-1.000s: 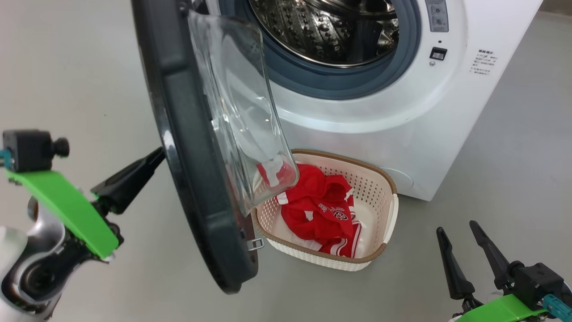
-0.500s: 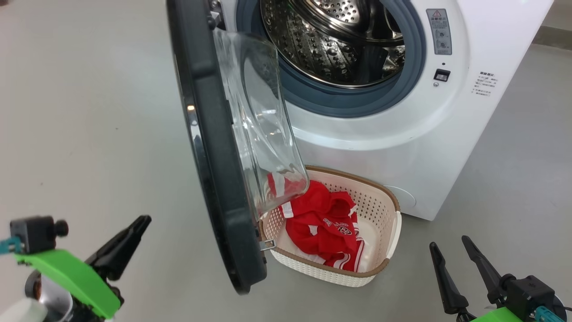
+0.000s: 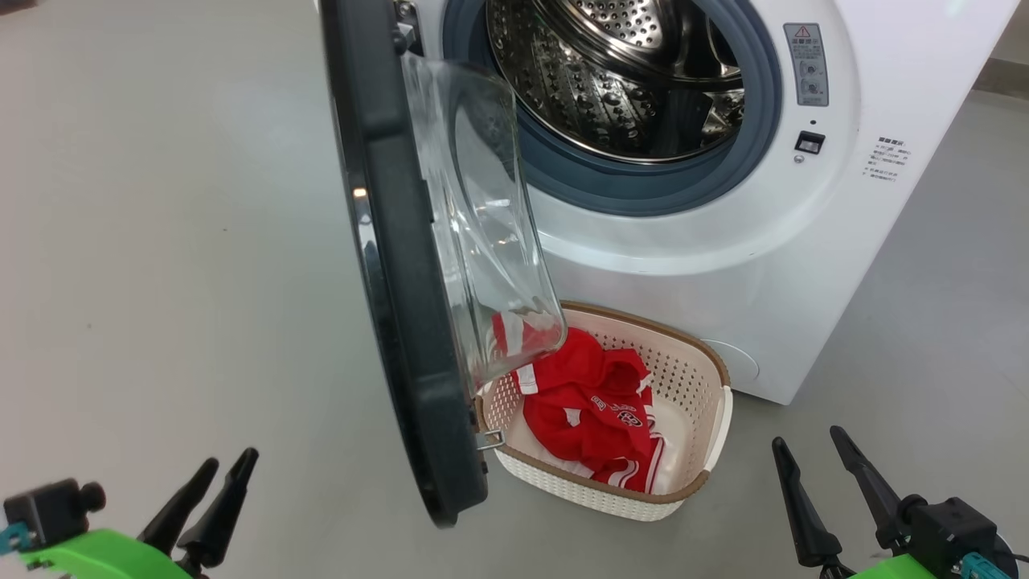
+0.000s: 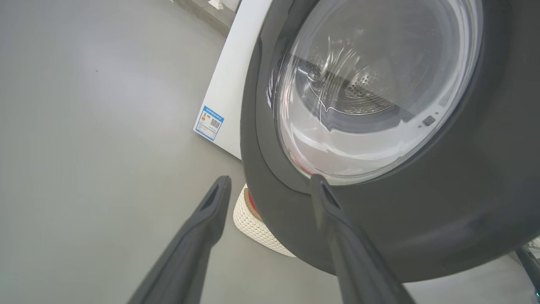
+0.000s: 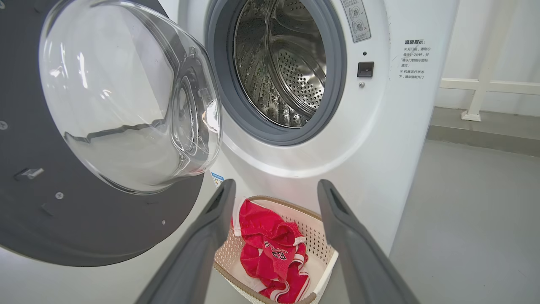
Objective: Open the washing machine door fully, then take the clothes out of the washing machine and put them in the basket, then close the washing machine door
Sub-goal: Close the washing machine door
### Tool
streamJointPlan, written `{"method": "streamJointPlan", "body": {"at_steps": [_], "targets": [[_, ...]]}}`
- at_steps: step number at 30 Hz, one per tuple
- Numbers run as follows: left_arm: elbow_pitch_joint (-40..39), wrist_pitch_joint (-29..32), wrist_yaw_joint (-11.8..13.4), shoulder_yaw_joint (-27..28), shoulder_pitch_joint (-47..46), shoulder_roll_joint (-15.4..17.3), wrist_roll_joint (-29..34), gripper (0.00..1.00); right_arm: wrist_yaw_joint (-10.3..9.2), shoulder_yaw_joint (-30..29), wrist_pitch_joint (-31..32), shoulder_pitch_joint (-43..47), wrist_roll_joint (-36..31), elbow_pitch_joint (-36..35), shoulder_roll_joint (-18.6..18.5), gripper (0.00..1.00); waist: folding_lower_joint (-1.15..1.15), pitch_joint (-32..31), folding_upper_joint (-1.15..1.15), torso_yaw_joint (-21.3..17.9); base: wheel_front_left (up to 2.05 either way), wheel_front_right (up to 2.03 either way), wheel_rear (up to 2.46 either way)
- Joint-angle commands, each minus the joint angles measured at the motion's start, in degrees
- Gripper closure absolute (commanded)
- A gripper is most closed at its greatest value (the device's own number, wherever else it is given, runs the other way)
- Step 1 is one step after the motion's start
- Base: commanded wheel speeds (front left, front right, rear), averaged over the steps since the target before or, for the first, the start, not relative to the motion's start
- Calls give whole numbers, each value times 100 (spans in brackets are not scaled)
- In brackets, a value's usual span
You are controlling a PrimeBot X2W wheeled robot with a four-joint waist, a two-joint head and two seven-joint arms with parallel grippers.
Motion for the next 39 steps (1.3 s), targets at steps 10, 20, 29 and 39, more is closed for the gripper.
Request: {"method": "streamJointPlan", "body": {"at_steps": [10,20,29,39], "targets": [[347,-127,-32,1407,527,-512,718,0,36,63,-37,-53,-4,-146,-116,0,0,-22,0,52,0,0,0],[329,-128,-32,2579,1143,-1329,2145,0,36,39,-37,-37,1,-148,-136,0,0,-68,0,43,0,0,0],[-89,-129,-32,3528,1489,-2064,3860,0,36,-17,-37,-67,41,-174,-149,0,0,-87,0,38,0,0,0],[-657,-129,-32,4283,1788,-2692,5682,0,36,-69,-37,-59,74,-216,-138,0,0,-149,0,18,0,0,0]]}}
